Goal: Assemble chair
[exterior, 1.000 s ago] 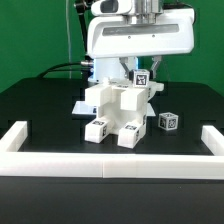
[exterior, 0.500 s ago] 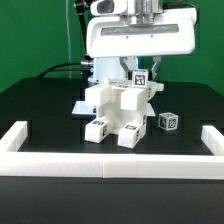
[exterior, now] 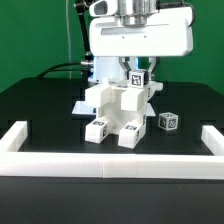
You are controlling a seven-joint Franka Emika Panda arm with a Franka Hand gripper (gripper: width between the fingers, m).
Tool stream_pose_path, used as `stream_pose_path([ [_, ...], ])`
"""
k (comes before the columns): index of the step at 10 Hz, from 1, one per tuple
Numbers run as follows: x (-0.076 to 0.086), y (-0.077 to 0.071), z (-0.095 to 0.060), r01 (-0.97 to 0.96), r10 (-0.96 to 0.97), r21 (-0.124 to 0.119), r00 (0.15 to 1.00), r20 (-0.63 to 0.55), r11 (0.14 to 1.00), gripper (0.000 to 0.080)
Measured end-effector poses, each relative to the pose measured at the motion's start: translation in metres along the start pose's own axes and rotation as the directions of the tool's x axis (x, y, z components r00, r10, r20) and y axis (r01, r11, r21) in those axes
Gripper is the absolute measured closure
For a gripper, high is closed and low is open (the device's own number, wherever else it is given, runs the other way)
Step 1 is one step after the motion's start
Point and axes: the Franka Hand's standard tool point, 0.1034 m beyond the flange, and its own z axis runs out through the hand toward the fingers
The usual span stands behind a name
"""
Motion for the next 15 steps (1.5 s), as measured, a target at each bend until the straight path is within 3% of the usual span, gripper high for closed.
stream_pose_path([
  [5,0.0002,-0.0023,0.0003,-0.446,0.446,0.001,0.895,0.001,0.895,0.0512],
  [7,0.0002,-0.0025,0.0004,-0.514,0.514,0.004,0.858,0.003,0.858,0.0512],
  [8,0.0001,-0.0024,0.0007,-0.511,0.511,0.004,0.860,0.003,0.860,0.0431],
  [9,0.0000,-0.0023,0.0010,-0.501,0.501,0.003,0.866,0.003,0.866,0.0431],
  [11,-0.0022,-0.0044,0.0017,-0.444,0.444,0.000,0.896,0.001,0.896,0.0183],
  [15,-0.0034,-0.0055,0.0021,-0.193,0.193,-0.001,0.981,0.002,0.981,0.0151],
])
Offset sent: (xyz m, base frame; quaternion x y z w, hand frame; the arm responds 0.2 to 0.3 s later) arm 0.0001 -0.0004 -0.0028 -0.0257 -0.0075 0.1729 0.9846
